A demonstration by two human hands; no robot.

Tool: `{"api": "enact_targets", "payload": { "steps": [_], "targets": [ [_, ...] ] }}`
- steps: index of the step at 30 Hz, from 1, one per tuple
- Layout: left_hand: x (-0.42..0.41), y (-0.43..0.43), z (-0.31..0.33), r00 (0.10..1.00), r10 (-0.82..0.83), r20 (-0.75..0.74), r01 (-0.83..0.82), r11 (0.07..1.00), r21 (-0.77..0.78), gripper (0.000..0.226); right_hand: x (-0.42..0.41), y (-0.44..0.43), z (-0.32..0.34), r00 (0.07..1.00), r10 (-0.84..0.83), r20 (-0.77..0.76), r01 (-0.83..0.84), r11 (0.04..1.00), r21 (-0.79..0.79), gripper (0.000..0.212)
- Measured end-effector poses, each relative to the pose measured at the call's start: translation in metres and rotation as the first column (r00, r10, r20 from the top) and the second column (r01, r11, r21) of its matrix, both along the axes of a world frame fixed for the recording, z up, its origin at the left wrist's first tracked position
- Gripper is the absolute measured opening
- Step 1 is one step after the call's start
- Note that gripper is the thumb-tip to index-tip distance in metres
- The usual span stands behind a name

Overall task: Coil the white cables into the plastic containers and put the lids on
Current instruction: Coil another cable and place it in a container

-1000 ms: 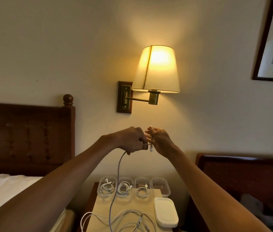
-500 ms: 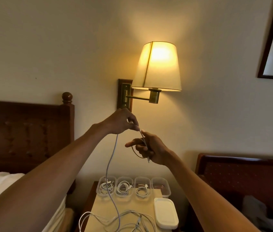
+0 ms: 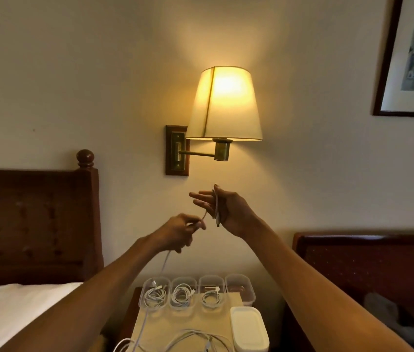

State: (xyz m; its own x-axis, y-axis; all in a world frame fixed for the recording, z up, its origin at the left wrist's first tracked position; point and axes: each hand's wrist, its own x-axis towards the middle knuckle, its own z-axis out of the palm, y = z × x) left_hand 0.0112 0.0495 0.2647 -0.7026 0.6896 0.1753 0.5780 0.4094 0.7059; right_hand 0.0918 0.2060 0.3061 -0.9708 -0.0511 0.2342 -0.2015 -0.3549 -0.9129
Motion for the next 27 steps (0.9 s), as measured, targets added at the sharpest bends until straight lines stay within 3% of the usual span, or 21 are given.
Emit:
{"api": "enact_targets", "payload": {
  "steps": [5,10,13,16,22,25,27],
  "targets": [
    [0.028,0.02,0.004,0.986,-0.117,0.115,0.127,0.988,-0.085,0.025,-0.016,0.008,-0.006,0.987,-0.162,-0.003,0.162,0.987,0.013,0.047],
    [0.026,0.022,0.022,0.989,-0.129,-0.076,0.101,0.95,-0.296,0.022,-0.025,0.013,-0.024,0.951,-0.307,-0.019,0.296,0.897,0.329,0.047],
    [0.02,0.017,0.036,0.979,-0.143,-0.143,0.089,0.939,-0.331,0.022,-0.022,0.009,-0.028,0.946,-0.324,0.004,0.281,0.826,0.489,0.039],
    [0.012,0.012,0.045,0.975,-0.126,-0.183,0.067,0.952,-0.299,0.019,-0.022,0.01,-0.034,0.933,-0.36,-0.003,0.267,0.688,0.675,0.038],
    [-0.009,0.004,0.066,0.947,-0.16,-0.279,0.103,0.972,-0.209,0.011,-0.016,0.024,-0.043,0.967,-0.191,0.166,0.021,0.713,0.701,0.058],
    [-0.019,0.0,0.071,0.94,-0.156,-0.303,0.132,0.986,-0.1,0.013,-0.011,0.03,-0.04,0.96,-0.055,0.275,-0.098,0.852,0.513,0.074],
    [-0.026,-0.003,0.069,0.959,-0.131,-0.253,0.131,0.991,-0.016,0.017,-0.005,0.035,-0.035,0.937,0.105,0.332,-0.227,0.908,0.352,0.073]
  ]
}}
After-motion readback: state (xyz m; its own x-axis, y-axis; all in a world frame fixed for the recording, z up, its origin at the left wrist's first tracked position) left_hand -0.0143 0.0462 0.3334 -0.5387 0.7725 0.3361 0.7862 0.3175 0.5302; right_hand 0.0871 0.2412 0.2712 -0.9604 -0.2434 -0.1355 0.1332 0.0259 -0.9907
